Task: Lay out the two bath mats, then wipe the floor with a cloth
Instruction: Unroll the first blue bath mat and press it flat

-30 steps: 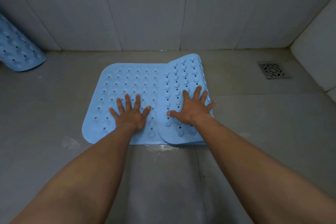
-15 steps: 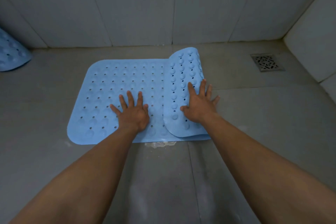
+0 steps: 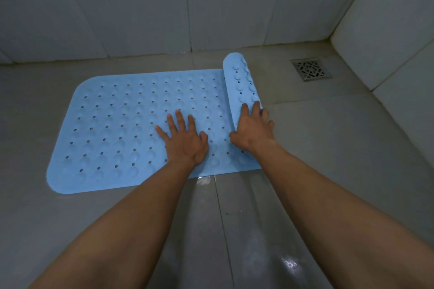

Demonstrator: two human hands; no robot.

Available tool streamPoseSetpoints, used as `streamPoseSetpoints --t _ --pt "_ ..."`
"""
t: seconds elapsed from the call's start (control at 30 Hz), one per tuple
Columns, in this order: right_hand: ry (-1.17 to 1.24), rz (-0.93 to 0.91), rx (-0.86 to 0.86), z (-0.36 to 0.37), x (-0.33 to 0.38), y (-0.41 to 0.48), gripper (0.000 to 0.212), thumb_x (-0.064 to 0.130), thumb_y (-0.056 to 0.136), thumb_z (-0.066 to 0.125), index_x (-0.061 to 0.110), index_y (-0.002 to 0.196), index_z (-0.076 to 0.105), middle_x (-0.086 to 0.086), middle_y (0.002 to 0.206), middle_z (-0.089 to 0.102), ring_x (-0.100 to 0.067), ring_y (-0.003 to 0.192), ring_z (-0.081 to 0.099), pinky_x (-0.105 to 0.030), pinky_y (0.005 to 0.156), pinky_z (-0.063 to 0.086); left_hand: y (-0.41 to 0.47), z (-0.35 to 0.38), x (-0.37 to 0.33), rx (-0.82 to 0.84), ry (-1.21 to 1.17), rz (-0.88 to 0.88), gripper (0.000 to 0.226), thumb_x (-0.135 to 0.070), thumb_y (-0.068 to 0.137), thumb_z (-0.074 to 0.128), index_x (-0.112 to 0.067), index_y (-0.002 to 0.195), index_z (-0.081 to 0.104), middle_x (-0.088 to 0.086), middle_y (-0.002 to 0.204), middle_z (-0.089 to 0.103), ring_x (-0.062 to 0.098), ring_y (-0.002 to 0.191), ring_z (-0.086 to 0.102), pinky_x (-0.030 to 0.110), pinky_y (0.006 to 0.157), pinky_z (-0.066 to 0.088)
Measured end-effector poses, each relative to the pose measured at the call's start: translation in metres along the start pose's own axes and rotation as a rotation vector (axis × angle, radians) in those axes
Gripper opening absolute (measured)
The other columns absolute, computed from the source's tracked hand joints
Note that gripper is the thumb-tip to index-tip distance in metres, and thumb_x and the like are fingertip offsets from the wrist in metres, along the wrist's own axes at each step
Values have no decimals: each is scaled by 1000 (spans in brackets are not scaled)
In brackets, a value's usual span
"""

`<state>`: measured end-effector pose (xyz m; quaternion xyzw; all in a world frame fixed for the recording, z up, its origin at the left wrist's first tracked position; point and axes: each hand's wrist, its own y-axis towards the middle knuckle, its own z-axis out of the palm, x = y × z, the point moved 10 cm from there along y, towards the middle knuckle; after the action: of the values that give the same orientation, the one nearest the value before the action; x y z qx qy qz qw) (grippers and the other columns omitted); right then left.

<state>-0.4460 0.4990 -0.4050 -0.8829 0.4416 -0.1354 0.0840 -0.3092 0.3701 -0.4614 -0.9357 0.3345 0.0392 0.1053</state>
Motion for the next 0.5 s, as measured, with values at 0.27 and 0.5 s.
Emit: streamPoseSetpoints --t 0.27,0.5 --pt "27 -89 -104 -28 -30 5 87 7 90 57 12 157 3 -23 137 43 -45 113 54 -47 85 46 -1 16 -71 12 -13 139 62 -54 103 17 -34 160 3 15 167 -8 44 151 -14 71 113 -12" --pt "-107 -56 -150 -33 -77 11 95 4 88 63 13 158 0 -23 160 9 -42 129 43 -51 94 46 8 19 -93 -21 23 219 59 -48 104 20 -35 160 8 15 168 -4 40 152 -10 72 114 -8"
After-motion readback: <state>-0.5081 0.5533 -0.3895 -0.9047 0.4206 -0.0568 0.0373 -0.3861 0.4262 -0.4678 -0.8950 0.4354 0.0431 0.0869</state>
